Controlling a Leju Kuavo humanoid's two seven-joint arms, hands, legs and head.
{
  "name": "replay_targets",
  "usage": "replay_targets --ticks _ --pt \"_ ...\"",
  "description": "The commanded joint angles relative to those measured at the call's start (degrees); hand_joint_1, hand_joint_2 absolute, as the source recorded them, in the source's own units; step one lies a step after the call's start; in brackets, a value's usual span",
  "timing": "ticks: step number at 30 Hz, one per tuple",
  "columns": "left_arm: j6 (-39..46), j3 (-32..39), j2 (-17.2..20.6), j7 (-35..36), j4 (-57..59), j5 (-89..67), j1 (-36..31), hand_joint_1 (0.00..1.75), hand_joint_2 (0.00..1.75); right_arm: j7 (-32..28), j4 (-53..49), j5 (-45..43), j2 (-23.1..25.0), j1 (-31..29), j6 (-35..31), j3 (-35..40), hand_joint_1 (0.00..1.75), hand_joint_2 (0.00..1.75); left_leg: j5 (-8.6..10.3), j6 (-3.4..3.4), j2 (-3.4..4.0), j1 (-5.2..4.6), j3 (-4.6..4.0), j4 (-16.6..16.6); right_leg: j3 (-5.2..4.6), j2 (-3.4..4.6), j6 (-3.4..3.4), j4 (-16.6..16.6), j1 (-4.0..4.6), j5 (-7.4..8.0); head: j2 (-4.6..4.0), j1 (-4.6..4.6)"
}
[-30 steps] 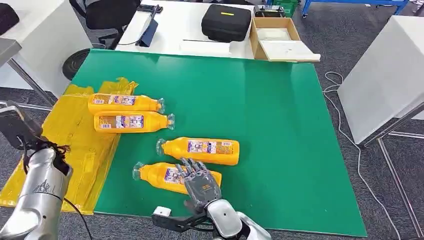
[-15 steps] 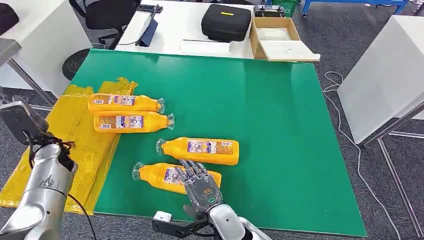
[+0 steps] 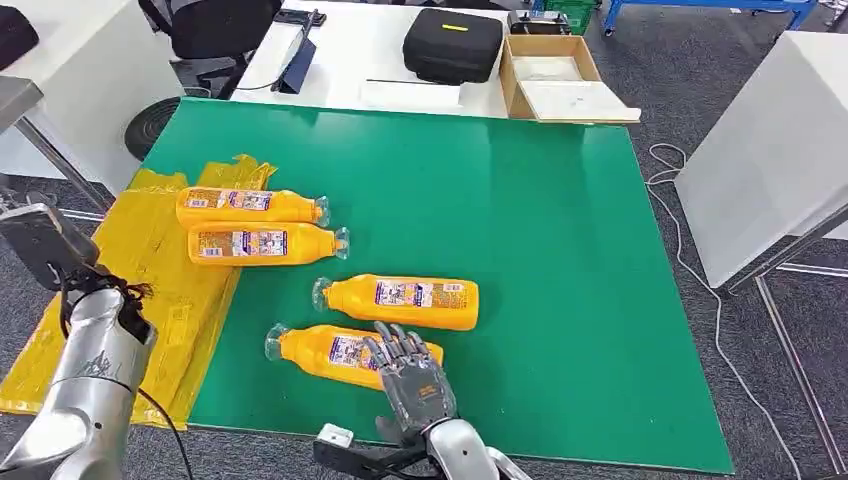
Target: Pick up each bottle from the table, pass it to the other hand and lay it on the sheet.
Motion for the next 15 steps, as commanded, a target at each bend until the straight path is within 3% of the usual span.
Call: replay_targets --ticks 1,7,15 --pt "-0.3 -0.7 -2.3 0.2 2.8 -0.4 -2.2 0.00 0.00 1.6 1.7 0.2 0.4 1.8 0.5 -8.7 0.00 1.75 -0.03 -0.14 -0.12 0.05 0.13 0.0 0.19 -0.15 -0.09 0.0 0.05 -0.07 0.00 0.00" --pt "-0.2 -0.8 -2.5 0.2 1.7 -0.3 -1.7 0.00 0.00 -0.4 5.5 1.5 2.7 1.0 3.0 -13.7 0.00 1.75 -0.11 -0.26 -0.13 0.10 0.31 0.0 0.37 -0.18 -0.15 0.0 0.09 -0.15 0.00 0.00" --pt "-0.3 0.1 -2.2 0.2 -0.5 0.4 0.0 0.00 0.00 -3.5 10.1 -0.3 3.3 -2.2 5.5 -10.7 0.00 1.75 -0.07 -0.17 0.05 0.06 0.19 0.0 0.22 0.01 -0.09 -0.1 0.08 -0.04 0.00 0.00"
